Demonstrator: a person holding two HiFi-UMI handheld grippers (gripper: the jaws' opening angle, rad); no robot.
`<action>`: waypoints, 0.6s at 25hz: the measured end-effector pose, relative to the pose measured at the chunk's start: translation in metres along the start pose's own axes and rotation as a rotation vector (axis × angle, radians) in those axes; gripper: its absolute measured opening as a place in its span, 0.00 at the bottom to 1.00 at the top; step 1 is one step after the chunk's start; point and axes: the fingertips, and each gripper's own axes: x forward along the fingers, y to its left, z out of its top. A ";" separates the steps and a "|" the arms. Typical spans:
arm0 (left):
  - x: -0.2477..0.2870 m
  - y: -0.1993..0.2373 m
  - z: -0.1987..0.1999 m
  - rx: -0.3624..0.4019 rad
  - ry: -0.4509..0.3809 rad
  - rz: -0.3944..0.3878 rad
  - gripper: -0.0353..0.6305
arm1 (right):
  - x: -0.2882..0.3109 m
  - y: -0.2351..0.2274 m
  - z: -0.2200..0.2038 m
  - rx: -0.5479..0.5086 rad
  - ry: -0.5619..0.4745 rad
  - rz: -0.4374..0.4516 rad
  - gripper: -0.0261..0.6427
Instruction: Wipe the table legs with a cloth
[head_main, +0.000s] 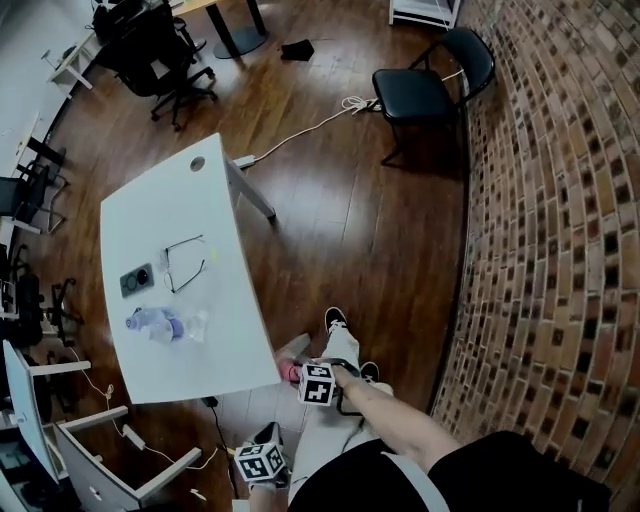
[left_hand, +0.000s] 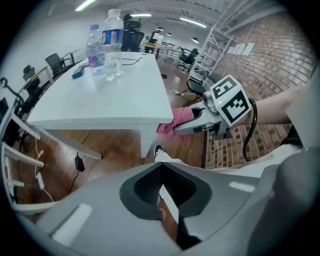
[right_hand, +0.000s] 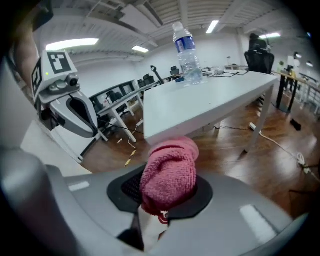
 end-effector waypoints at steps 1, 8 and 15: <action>-0.005 -0.003 -0.003 0.056 0.015 -0.004 0.05 | -0.005 0.008 -0.005 0.035 -0.016 -0.011 0.17; -0.012 -0.019 0.004 0.311 0.024 -0.076 0.05 | 0.007 0.015 -0.034 -0.032 0.030 -0.251 0.17; 0.010 -0.012 0.007 0.385 0.028 -0.122 0.05 | 0.020 -0.024 0.001 -0.473 0.076 -0.618 0.17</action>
